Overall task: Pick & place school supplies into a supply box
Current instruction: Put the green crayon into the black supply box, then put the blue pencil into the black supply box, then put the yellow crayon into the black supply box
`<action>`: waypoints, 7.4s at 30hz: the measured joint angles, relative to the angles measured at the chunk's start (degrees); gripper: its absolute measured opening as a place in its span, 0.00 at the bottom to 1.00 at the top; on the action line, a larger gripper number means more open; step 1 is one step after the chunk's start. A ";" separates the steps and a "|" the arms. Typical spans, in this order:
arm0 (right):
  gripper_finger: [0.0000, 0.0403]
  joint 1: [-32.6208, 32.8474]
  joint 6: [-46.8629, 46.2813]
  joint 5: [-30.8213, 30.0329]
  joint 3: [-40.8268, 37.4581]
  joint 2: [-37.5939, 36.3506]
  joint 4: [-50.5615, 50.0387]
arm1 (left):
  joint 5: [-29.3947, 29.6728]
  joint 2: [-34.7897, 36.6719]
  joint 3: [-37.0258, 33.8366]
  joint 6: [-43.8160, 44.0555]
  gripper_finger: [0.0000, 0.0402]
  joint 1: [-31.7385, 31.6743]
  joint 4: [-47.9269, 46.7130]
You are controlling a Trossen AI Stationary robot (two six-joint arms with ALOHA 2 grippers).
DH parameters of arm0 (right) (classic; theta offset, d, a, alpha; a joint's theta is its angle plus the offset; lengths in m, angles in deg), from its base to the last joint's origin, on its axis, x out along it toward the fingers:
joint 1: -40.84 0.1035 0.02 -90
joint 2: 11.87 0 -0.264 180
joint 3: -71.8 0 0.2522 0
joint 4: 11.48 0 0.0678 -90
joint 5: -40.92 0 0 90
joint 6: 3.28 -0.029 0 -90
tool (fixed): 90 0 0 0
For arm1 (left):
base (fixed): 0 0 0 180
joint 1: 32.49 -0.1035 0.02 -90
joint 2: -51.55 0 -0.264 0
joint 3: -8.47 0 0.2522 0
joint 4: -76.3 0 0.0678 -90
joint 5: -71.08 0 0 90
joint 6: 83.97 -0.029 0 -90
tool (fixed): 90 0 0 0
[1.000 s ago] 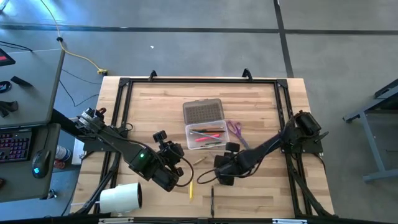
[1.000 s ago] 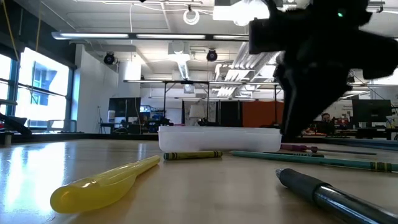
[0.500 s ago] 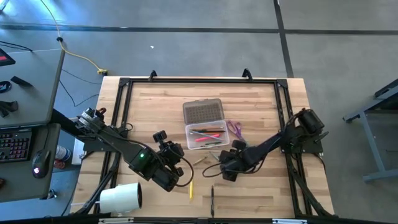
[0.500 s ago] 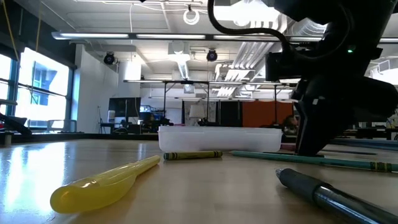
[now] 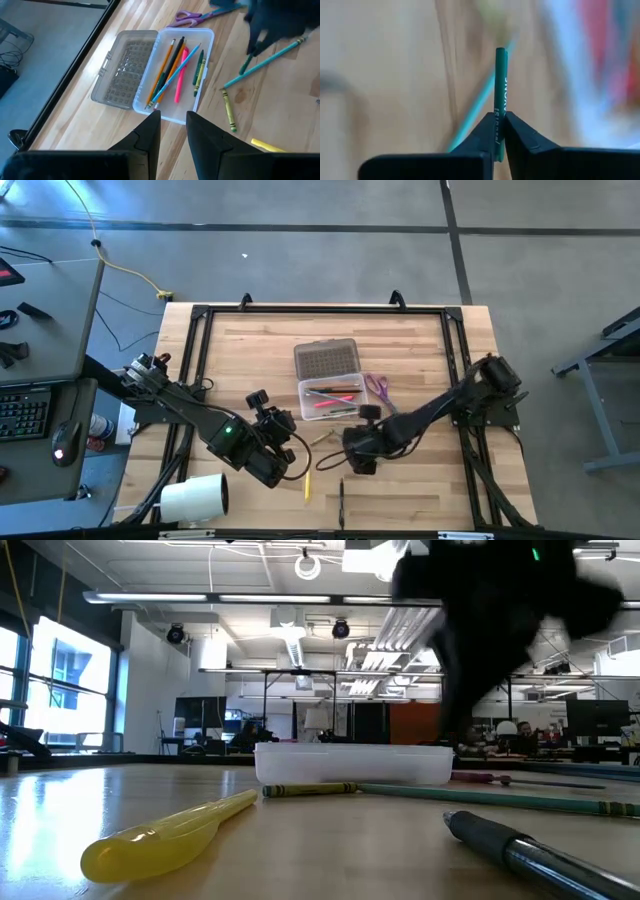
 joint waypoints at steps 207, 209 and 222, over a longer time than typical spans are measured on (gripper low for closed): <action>0.04 -5.78 18.74 9.53 -16.45 12.98 70.84 | -0.74 0.02 0.02 -3.00 0.32 0.00 1.45; 0.02 -5.72 18.60 8.73 -16.46 11.16 71.29 | -0.74 0.02 0.02 -3.00 0.32 0.00 1.44; 0.01 -8.17 22.40 -15.43 -16.32 -2.23 46.14 | -0.85 0.00 0.02 -3.00 0.32 0.00 1.51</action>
